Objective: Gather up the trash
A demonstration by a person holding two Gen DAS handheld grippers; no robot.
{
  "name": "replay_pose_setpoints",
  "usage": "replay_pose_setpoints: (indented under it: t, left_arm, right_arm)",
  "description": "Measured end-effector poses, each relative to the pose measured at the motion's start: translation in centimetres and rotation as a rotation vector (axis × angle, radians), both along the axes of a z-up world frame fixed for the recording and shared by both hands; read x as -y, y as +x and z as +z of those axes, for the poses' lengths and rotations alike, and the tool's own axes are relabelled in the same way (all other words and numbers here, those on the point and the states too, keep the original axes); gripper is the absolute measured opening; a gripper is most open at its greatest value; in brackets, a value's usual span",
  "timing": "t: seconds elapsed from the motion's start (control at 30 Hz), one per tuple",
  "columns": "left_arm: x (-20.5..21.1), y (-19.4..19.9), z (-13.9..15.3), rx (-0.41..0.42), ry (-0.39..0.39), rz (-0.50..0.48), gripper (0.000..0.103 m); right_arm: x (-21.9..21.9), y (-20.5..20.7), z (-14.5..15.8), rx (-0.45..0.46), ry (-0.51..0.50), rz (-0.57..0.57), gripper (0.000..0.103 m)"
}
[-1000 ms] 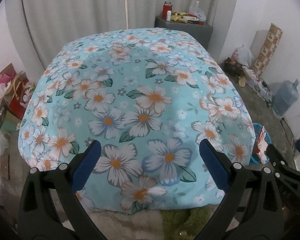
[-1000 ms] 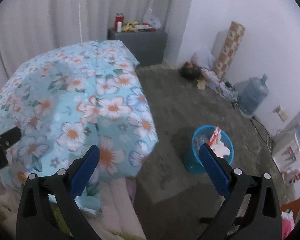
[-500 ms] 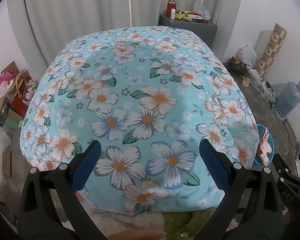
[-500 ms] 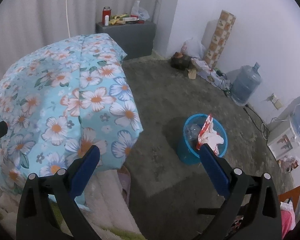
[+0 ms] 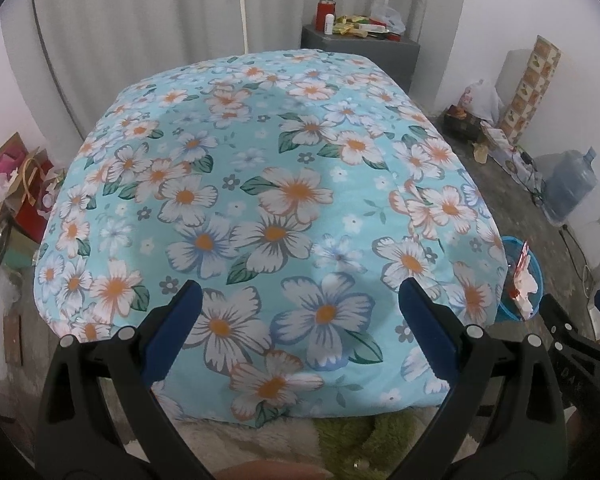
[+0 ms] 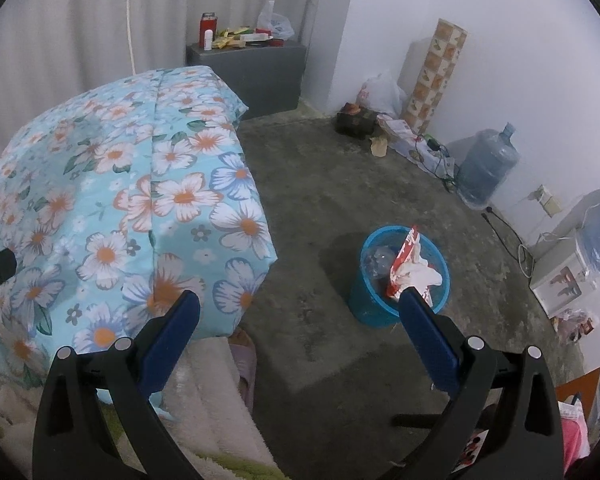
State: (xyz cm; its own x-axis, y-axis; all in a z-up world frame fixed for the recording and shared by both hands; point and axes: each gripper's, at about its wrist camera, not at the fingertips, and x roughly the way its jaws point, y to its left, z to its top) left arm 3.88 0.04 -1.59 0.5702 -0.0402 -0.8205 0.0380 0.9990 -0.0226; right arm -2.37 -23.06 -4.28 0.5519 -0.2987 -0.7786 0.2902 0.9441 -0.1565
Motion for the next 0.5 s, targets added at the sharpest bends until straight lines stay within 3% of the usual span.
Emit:
replay_pose_setpoints:
  t: [0.5]
  left_arm:
    - [0.66, -0.11, 0.20, 0.006, -0.003, -0.026, 0.094]
  right_arm:
    - [0.40, -0.02, 0.29, 0.001, -0.016, -0.019, 0.097]
